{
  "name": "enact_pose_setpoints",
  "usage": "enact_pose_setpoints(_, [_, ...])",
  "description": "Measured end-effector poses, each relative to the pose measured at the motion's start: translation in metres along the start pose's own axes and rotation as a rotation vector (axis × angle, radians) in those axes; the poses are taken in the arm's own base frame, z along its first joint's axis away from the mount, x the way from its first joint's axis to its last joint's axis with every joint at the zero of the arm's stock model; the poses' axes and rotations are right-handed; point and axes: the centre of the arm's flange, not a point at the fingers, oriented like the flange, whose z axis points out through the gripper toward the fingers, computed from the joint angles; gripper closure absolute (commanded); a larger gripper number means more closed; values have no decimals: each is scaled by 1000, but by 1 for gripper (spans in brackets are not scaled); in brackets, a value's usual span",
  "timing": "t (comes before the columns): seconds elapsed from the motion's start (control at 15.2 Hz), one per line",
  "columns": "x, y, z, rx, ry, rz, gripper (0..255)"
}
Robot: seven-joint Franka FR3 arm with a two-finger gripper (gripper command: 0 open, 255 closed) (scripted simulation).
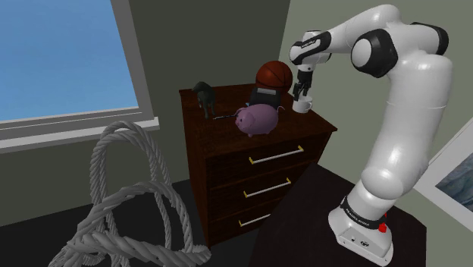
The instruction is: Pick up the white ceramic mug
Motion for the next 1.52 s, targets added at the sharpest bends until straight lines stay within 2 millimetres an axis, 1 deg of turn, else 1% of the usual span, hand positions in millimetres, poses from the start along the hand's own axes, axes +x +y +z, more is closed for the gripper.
enact_pose_setpoints(0.07, [3, 5, 4, 0, -1, 0, 0])
enact_pose_setpoints(0.26, [6, 9, 20, 0, -1, -1, 0])
enact_pose_setpoints(0.53, [8, 8, 39, 0, -1, -1, 0])
enact_pose_setpoints(0.59, [9, 8, 42, 0, -1, -1, 255])
enact_pose_setpoints(1.25, [9, 8, 44, 0, -1, -1, 255])
enact_pose_setpoints(1.52, [8, 9, 28, 0, -1, -1, 255])
